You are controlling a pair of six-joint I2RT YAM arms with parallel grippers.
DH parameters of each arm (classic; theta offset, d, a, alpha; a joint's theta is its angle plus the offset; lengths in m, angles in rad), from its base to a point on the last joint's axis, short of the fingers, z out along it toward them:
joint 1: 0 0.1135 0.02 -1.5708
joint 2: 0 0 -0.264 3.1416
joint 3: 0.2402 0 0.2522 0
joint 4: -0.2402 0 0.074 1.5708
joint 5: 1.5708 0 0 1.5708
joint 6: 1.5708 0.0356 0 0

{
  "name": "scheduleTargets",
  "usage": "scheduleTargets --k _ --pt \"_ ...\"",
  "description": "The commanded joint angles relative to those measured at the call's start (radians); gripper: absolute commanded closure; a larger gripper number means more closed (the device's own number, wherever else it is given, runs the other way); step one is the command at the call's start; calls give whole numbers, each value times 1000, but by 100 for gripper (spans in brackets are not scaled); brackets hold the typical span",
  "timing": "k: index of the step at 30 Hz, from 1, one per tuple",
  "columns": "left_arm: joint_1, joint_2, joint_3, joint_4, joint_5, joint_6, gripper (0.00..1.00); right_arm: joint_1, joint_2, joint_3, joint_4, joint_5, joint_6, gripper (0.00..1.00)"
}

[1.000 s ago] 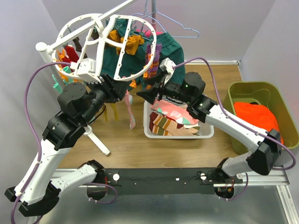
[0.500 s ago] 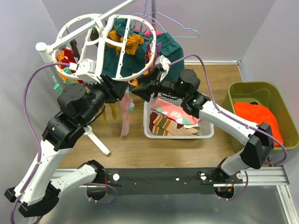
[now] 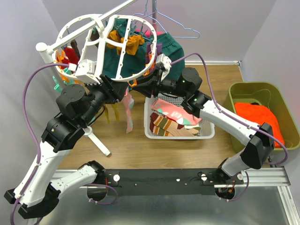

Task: Clip the socks to the hanger
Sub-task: Open the clamp at the hanger.

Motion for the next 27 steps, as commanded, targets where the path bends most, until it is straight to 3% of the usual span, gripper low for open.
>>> scheduleTargets --k 1,15,27 --pt "1 -8 7 -11 -33 11 47 -4 -10 0 2 -57 -2 69" --pt "1 17 34 -53 -55 8 47 31 19 24 58 -128 73 96" --pt "1 21 79 -207 -153 -6 34 125 53 62 51 -1 27 99"
